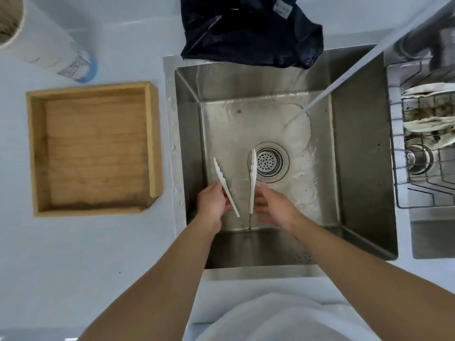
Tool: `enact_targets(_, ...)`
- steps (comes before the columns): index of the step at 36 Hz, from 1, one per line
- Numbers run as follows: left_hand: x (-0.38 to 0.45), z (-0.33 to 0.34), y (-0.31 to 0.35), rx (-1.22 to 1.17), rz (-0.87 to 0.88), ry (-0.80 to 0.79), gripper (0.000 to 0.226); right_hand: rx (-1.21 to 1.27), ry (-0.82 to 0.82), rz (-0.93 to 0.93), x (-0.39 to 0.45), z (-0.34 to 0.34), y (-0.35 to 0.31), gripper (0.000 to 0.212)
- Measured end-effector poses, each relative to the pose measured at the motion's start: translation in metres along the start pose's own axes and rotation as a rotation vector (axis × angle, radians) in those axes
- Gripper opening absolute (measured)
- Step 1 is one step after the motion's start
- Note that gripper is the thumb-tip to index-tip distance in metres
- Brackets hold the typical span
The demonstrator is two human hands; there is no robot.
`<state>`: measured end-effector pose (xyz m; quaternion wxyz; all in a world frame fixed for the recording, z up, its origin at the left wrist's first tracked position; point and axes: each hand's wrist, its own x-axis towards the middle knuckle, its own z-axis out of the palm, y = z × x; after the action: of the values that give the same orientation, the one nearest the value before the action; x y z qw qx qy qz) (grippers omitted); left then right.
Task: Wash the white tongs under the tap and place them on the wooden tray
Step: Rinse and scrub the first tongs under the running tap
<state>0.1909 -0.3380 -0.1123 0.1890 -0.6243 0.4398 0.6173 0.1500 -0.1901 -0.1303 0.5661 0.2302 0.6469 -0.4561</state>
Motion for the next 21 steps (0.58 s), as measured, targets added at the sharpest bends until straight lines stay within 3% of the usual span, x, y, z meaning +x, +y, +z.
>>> enact_targets(6, 0.000, 0.001, 0.005, -0.009, -0.040, -0.014, 0.029, 0.048, -0.027, 0.048, 0.001, -0.003, -0.002, 0.041)
enact_targets(12, -0.001, 0.001, 0.004, -0.015, -0.040, -0.029, 0.035, 0.115, -0.029, 0.067, -0.001, -0.003, -0.003, 0.059)
enact_targets(21, -0.017, -0.005, -0.004, 0.035, -0.002, -0.095, 0.043, 0.276, -0.037, 0.047, -0.009, -0.015, -0.003, 0.064)
